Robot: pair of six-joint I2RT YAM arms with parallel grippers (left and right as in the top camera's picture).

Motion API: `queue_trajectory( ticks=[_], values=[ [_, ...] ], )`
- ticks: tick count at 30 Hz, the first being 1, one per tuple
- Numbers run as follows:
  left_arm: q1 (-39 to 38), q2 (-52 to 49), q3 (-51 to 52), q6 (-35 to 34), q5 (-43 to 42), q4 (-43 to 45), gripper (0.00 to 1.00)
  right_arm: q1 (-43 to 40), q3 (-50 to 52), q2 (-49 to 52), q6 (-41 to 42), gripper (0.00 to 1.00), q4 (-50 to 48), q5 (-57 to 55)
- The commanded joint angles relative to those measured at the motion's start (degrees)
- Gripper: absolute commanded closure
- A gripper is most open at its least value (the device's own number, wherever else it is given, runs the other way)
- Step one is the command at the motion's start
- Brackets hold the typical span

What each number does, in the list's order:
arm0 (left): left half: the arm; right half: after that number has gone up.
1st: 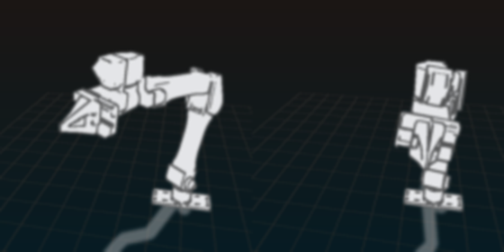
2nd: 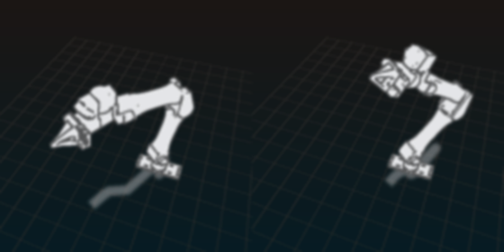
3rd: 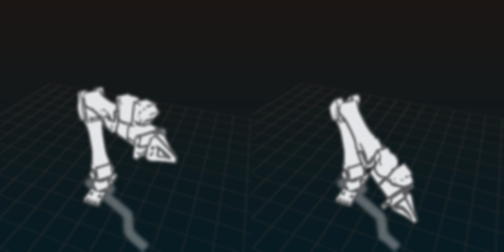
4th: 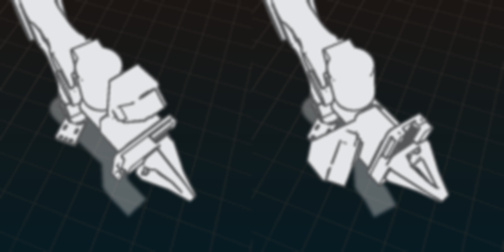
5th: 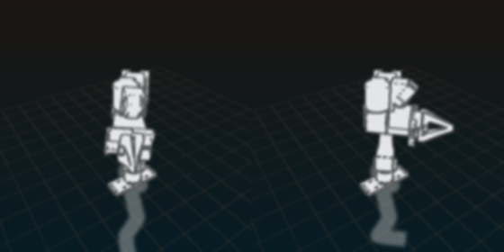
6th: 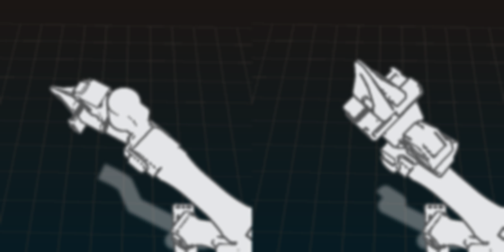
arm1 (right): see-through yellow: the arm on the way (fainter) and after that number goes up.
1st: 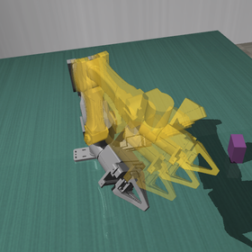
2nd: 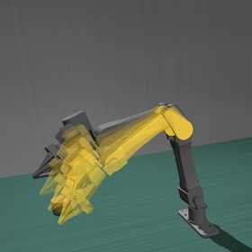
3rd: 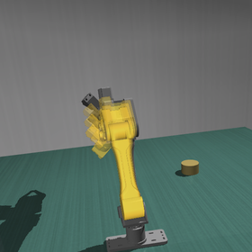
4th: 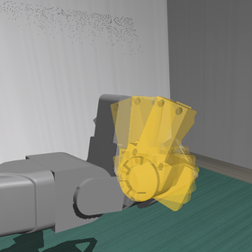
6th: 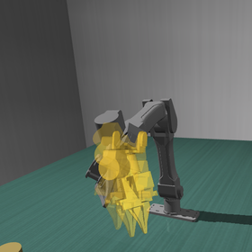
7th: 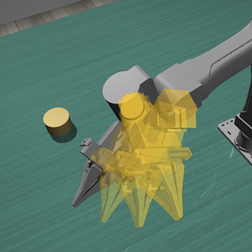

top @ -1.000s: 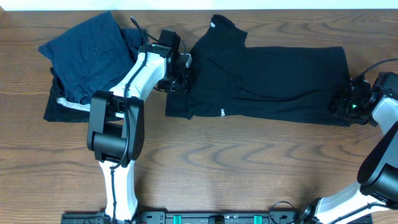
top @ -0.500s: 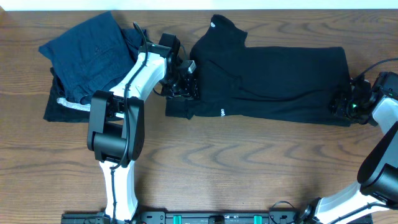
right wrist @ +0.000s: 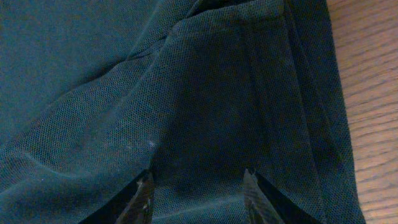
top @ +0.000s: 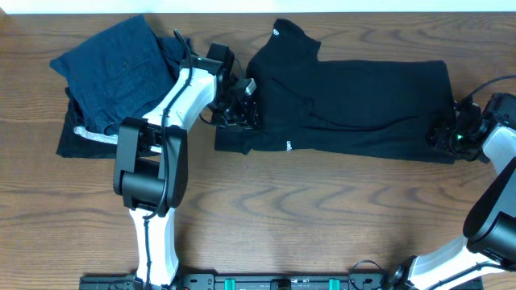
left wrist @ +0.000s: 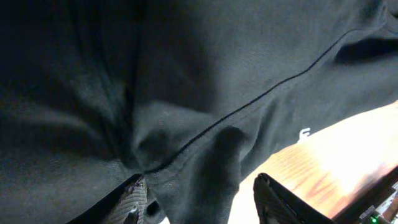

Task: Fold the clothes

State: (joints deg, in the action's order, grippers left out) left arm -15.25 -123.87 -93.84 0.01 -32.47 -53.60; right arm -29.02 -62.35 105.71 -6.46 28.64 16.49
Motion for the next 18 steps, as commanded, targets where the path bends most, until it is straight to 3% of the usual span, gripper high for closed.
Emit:
queue_trajectory(
  ticks=[1,12,13,16,18],
  values=[
    [-1.1,-1.3,0.3,0.0,-1.2,-0.1,0.42,0.6,0.2,0.4,0.2,0.55,-0.1,0.0],
    [-2.5,-2.5,1.9,-0.3,3.0,1.0,0.43,0.6,0.2,0.4,0.2,0.55,-0.2,0.0],
    [-2.4,-2.5,1.9,-0.3,3.0,1.2,0.47,0.6,0.2,0.4,0.2,0.55,-0.2,0.0],
    [-2.4,-2.5,1.8,-0.3,2.9,1.3,0.73,0.6,0.2,0.4,0.2,0.55,-0.2,0.0],
    [-2.4,-2.5,1.8,-0.3,2.9,1.2,0.8,0.6,0.2,0.4,0.2,0.55,-0.2,0.0]
  ],
)
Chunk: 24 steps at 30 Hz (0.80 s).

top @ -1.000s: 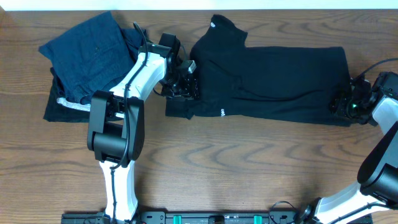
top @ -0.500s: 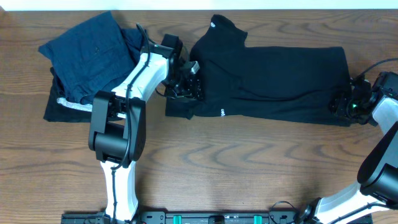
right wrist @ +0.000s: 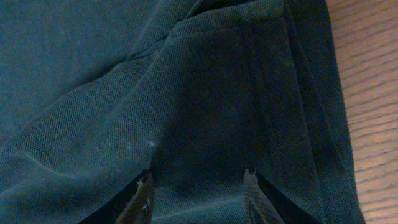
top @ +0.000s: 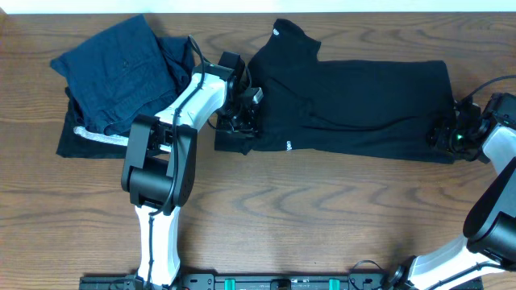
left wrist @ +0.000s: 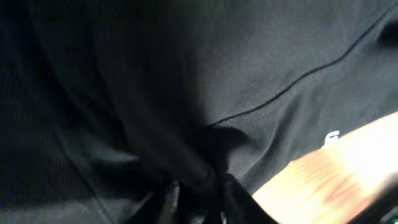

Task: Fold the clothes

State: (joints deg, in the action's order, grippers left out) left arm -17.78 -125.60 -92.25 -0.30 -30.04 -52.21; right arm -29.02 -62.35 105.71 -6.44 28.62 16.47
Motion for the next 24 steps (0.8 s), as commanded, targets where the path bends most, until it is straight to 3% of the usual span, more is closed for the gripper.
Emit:
queue_trajectory(
  ticks=[1,5,8,24],
  values=[
    [0.1,-0.8,0.2,0.0,0.5,-0.2,0.81,0.6,0.2,0.4,0.2,0.55,-0.2,0.1],
    [0.1,-0.8,0.1,0.0,0.5,-0.2,0.81,0.6,0.2,0.4,0.2,0.55,-0.2,0.1],
    [0.5,-0.8,-0.2,0.0,0.5,0.2,0.94,0.6,0.2,0.4,0.2,0.55,-0.2,0.0],
    [5.3,-0.8,-0.3,-3.0,1.0,4.6,0.94,0.6,0.2,0.4,0.2,0.55,-0.4,0.0]
  ],
)
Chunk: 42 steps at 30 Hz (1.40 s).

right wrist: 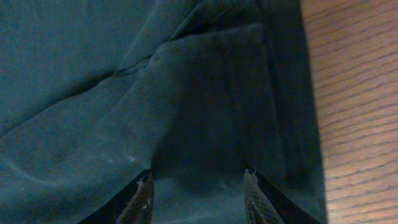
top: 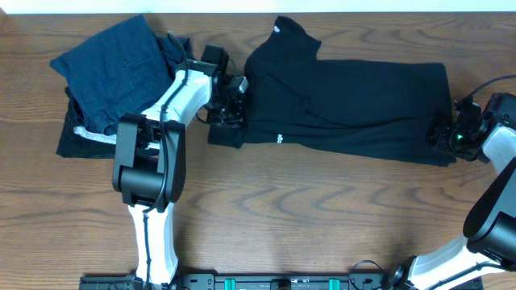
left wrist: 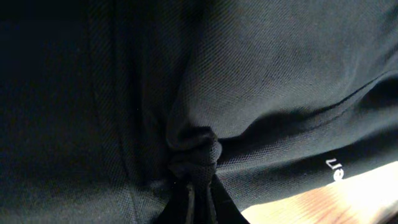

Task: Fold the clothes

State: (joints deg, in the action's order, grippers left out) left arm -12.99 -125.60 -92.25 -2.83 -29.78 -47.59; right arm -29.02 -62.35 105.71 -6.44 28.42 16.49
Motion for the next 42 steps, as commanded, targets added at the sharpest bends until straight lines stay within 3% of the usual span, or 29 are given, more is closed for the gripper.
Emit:
queue_trajectory(
  ticks=[1,3,6,8,20,26,42],
  values=[
    [0.5,-0.8,-0.3,-0.4,0.7,0.0,0.93,0.6,0.2,0.4,0.2,0.55,-0.2,0.0],
    [0.3,-0.8,-0.3,-0.4,0.7,0.0,0.89,0.6,0.2,0.4,0.2,0.55,-0.2,0.0],
    [0.3,-0.8,-0.3,-0.4,0.7,0.1,0.65,0.6,0.2,0.4,0.2,0.55,-0.1,0.0],
    [0.4,-0.7,-0.4,-0.4,0.7,0.3,0.58,0.6,0.2,0.4,0.2,0.55,-0.1,0.0],
    [-0.1,-0.7,-1.0,-0.4,0.7,8.1,0.51,0.6,0.2,0.4,0.2,0.55,-0.1,0.0],
    [-1.4,-1.4,-0.9,-0.4,0.7,8.0,0.49,0.6,0.2,0.4,0.2,0.6,0.2,-0.2],
    [-1.6,-3.1,-0.9,-0.4,0.9,9.1,0.49,0.6,0.3,1.2,0.2,0.59,-0.5,-3.7]
  ],
)
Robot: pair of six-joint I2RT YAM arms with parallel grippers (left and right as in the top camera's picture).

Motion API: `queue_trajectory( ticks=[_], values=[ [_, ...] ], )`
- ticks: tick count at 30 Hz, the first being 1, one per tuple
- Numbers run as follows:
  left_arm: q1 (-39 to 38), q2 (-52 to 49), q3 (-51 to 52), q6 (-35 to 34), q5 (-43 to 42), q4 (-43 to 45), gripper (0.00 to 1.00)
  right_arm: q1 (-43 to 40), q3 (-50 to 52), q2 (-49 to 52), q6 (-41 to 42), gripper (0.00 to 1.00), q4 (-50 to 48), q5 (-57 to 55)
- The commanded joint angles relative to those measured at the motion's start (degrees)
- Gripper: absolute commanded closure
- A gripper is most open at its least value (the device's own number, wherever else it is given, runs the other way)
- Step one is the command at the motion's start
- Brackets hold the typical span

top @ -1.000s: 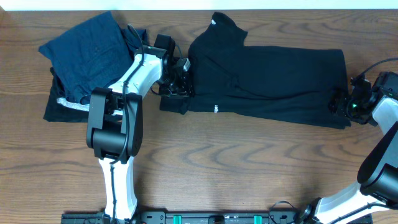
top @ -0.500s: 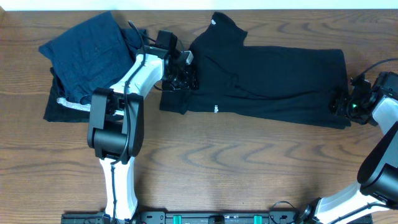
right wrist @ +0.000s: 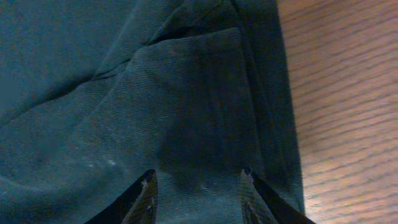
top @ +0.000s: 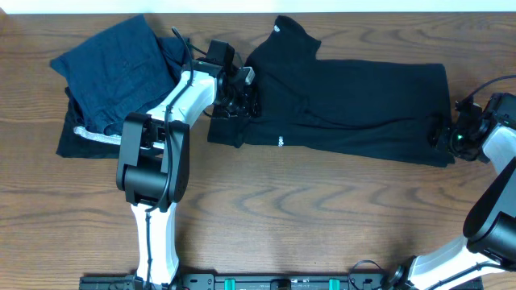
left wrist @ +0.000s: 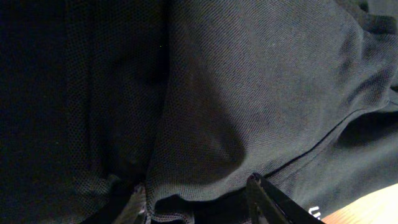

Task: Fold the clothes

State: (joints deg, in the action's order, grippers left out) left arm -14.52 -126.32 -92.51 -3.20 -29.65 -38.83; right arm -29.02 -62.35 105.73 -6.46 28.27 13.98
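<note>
A black shirt (top: 355,101) lies spread flat across the middle and right of the wooden table, its collar end to the left. My left gripper (top: 242,90) is over the shirt's left end. In the left wrist view it (left wrist: 199,200) stands open, with a soft ridge of the dark cloth (left wrist: 249,93) lying between the fingers. My right gripper (top: 446,133) is at the shirt's right hem. The right wrist view shows it (right wrist: 199,186) open over the cloth (right wrist: 124,93), which looks teal there, and holding nothing.
A heap of dark blue clothes (top: 113,72) sits at the back left, just behind the left arm. Bare wood (right wrist: 348,112) begins right of the shirt's hem. The table's front half (top: 322,217) is bare wood.
My left gripper was shut on a bunch of the shirt's cloth; now it is open, has let go, and sits slightly further right and back. The right gripper has shifted a little at the hem.
My left gripper first stood open at the shirt's lower left part, then was shut on a pinch of cloth there. Later the shirt's left edge lay a little further left, still held. Now the cloth is released. The right gripper stayed open at the right hem throughout.
</note>
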Motion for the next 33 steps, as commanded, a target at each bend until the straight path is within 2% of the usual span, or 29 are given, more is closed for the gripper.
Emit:
queue_trajectory(
  ticks=[1,10,12,15,16,18,24,33],
  values=[
    [0.0,-2.4,-0.7,0.0,0.8,0.4,0.5,0.6,0.3,1.5,0.2,0.59,-0.4,-1.1],
    [0.0,-2.4,-0.7,0.0,0.8,0.3,0.5,0.6,0.3,7.3,0.2,0.6,-2.4,-1.4],
    [0.0,-2.4,-0.7,0.0,0.8,0.3,0.57,0.5,0.3,8.1,0.3,0.62,-2.6,-2.3],
    [0.0,-2.4,-0.7,0.0,0.8,0.3,0.8,0.5,0.3,8.8,0.7,0.65,-2.8,-4.8],
    [0.0,-2.4,-0.7,-0.1,0.8,0.3,0.85,0.5,0.3,9.0,0.7,0.65,-2.9,-5.1],
    [0.0,-2.4,-0.7,-0.1,0.8,0.3,0.89,0.5,0.3,9.4,0.7,0.66,-3.0,-5.2],
    [0.4,-1.6,-0.8,-0.1,0.8,0.2,0.94,0.5,0.3,9.7,0.7,0.66,-3.2,-5.2],
    [3.2,2.0,-0.9,-0.1,0.8,1.1,0.94,0.5,0.3,9.7,0.7,0.66,-3.2,-5.2]
  ],
)
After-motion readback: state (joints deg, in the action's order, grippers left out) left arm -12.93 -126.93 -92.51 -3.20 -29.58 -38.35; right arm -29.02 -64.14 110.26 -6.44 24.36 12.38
